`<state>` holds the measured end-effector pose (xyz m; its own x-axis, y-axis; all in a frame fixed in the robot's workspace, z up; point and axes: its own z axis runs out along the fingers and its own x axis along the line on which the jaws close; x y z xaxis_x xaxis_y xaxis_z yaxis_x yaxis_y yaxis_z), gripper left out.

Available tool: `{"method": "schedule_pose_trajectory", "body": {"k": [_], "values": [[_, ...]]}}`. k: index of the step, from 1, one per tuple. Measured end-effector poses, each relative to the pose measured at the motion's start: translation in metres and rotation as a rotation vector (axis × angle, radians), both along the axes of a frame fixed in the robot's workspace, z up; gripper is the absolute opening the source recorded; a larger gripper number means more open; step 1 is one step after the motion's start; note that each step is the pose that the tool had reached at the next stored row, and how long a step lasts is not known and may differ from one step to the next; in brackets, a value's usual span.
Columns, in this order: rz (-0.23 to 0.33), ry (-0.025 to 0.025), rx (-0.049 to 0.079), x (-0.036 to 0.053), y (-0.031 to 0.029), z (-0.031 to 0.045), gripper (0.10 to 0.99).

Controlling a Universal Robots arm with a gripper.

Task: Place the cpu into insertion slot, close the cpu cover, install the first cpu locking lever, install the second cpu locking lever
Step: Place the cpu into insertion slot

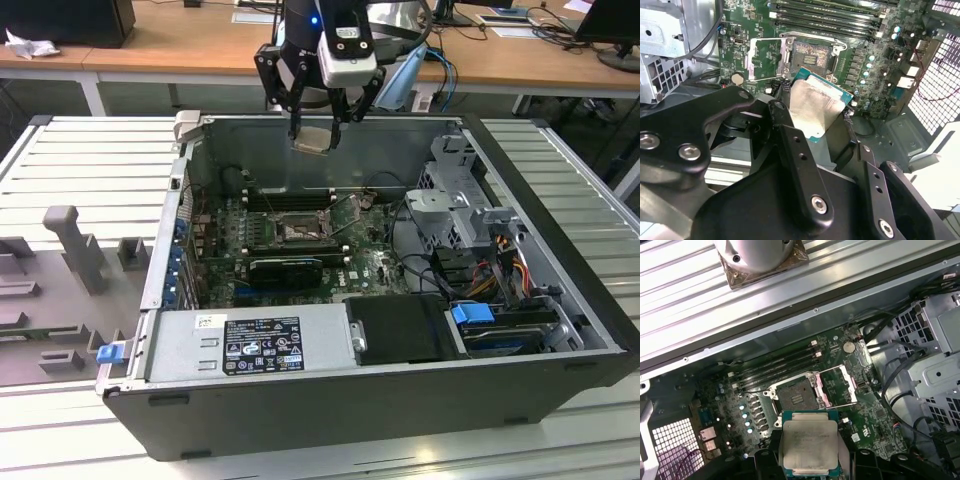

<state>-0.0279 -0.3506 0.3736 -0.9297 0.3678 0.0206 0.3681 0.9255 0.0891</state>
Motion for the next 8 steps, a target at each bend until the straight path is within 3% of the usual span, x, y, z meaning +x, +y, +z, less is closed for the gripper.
{"method": "schedule_pose_trajectory", "body": {"k": [8], "values": [[-0.039,0.0,0.0,0.0,0.0,0.0,0.529]]}}
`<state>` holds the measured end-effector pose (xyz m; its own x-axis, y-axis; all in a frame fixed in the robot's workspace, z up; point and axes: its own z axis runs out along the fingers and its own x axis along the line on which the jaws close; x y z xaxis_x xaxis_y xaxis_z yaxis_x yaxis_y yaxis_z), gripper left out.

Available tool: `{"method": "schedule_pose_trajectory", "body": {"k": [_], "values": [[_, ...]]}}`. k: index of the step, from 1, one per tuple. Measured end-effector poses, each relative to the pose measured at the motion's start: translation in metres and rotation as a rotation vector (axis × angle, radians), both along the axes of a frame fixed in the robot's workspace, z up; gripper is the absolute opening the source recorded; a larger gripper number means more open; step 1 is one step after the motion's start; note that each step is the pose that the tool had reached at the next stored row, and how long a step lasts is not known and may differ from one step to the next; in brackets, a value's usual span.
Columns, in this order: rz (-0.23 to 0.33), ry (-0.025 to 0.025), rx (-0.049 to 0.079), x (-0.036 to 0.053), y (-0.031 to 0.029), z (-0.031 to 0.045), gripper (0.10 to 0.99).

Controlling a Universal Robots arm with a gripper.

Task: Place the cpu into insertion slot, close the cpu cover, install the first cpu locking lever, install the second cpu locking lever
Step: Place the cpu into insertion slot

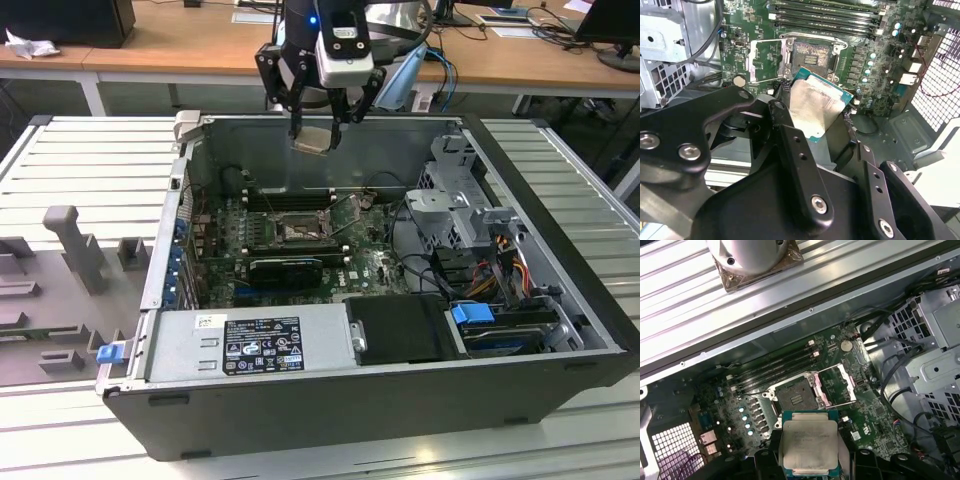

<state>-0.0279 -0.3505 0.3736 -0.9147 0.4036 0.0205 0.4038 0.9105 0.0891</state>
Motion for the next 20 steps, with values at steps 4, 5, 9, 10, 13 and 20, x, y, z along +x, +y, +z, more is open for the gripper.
{"method": "schedule_pose_trajectory", "body": {"k": [4,5,9,10,13,20], "values": [[-0.022,0.0,0.0,0.0,0.0,0.0,0.529],[-0.031,0.0,0.0,0.0,0.0,0.0,0.529],[-0.071,0.0001,0.0,0.0,0.0,-0.0001,0.529],[-0.084,0.0001,0.0,0.0,0.0,-0.0002,0.529],[-0.126,0.0001,0.0,0.0,0.0,-0.0005,0.529],[-0.265,0.0,0.0,0.0,0.0,-0.0014,0.529]]}}
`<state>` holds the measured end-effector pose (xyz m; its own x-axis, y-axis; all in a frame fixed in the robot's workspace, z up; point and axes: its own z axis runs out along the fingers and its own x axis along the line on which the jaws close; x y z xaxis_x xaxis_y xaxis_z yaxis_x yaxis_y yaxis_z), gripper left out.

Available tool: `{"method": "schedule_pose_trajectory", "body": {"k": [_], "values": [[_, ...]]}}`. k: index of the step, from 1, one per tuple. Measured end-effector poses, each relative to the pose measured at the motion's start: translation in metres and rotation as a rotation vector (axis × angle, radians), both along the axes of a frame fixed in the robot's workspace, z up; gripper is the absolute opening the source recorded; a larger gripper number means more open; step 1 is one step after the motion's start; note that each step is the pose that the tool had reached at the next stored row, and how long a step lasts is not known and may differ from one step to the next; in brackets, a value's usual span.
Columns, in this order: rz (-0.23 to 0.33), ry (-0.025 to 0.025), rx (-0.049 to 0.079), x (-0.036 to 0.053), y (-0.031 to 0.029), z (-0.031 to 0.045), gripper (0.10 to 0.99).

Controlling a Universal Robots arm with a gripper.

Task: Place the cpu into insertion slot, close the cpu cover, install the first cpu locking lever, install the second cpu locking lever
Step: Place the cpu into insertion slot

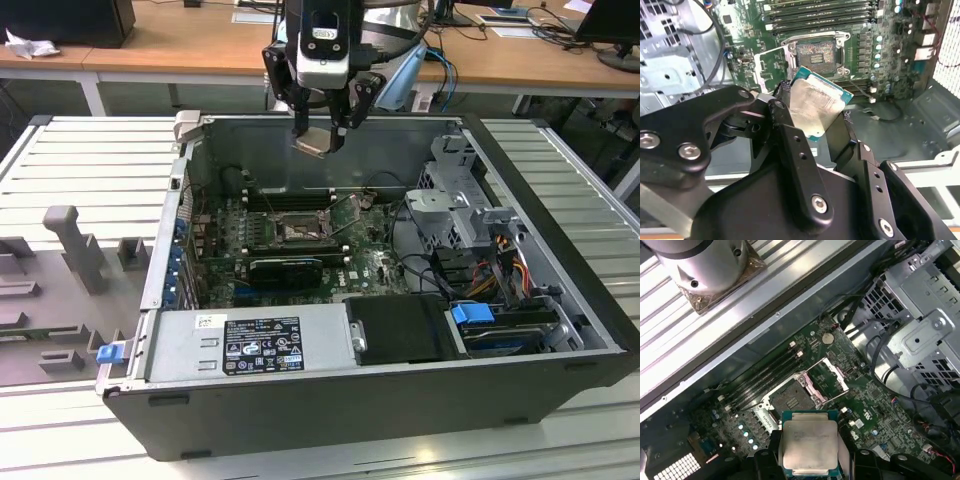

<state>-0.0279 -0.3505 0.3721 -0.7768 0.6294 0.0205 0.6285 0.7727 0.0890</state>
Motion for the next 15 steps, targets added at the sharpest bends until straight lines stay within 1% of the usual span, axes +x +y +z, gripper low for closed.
{"method": "schedule_pose_trajectory", "body": {"k": [3,8,9,11,15], "values": [[-0.073,0.0,-0.002,0.0,0.0,-0.0012,0.529],[-0.161,0.0001,-0.002,0.0,0.0,-0.0032,0.529],[-0.188,0.0001,-0.002,0.0,0.0,-0.0037,0.529],[-0.267,0.0002,-0.002,0.0,0.0,-0.0048,0.529],[-0.338,0.0003,-0.002,0.0,0.0,-0.0056,0.529]]}}
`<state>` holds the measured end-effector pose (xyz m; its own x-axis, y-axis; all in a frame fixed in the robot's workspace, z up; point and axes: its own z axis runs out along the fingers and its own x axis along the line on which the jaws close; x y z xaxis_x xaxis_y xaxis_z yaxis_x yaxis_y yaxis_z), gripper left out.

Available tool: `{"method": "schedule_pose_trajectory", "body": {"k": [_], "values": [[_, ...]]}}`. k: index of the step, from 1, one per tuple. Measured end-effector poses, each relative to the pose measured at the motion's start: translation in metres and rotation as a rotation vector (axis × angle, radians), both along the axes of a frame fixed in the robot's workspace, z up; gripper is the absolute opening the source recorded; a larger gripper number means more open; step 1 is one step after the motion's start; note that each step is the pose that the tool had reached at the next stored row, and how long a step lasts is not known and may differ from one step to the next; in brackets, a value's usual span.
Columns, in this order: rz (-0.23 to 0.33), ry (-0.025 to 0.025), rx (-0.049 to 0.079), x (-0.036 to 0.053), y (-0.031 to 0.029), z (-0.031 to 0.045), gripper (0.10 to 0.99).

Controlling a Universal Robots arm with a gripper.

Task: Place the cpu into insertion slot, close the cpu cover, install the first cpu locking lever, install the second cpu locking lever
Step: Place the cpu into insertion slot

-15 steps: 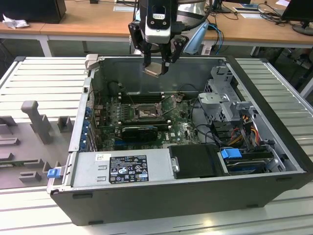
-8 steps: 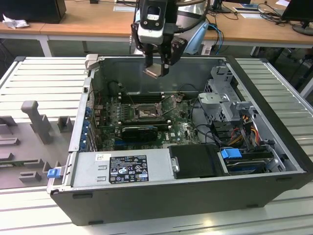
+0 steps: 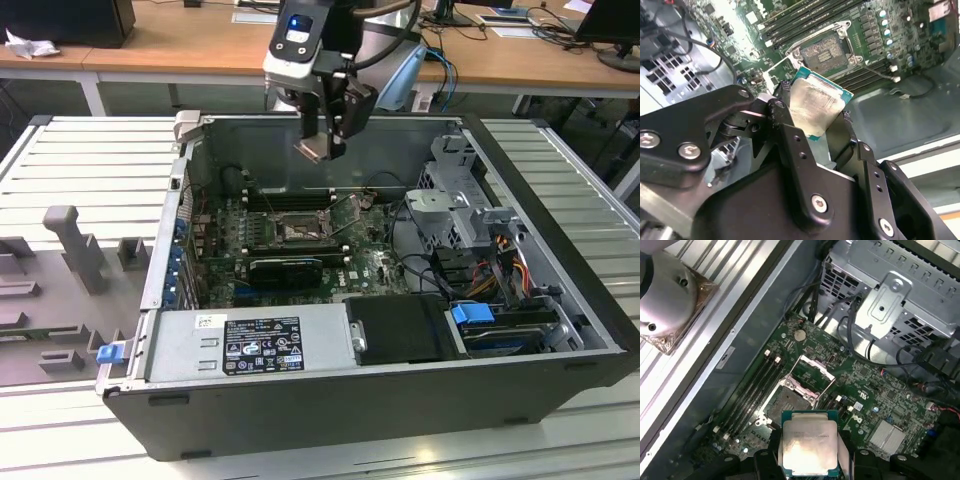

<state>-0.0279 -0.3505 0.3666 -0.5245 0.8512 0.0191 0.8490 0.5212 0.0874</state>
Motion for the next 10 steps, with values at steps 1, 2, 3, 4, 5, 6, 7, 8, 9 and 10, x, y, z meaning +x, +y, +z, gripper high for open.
{"method": "schedule_pose_trajectory", "body": {"k": [1,2,3,4,5,6,7,8,9,10], "values": [[-0.024,0.0,0.0,0.0,0.0,-0.0004,0.529],[-0.036,0.0001,-0.001,0.0001,0.0,-0.0013,0.529],[-0.039,0.0003,-0.001,0.0001,0.0,-0.0022,0.529],[-0.04,0.0004,-0.001,0.0001,0.0,-0.0034,0.529],[-0.04,0.0004,-0.001,0.0001,0.0,-0.0054,0.529],[-0.041,0.0004,-0.001,0.0,0.0,-0.0071,0.529],[-0.041,0.0004,-0.001,0.0,0.0,-0.0108,0.529],[-0.043,0.0005,-0.001,0.0001,0.0,-0.0123,0.529],[-0.053,0.0005,-0.001,0.0,0.0,-0.0126,0.529],[-0.068,0.0004,-0.001,0.0,0.0,-0.013,0.529]]}}
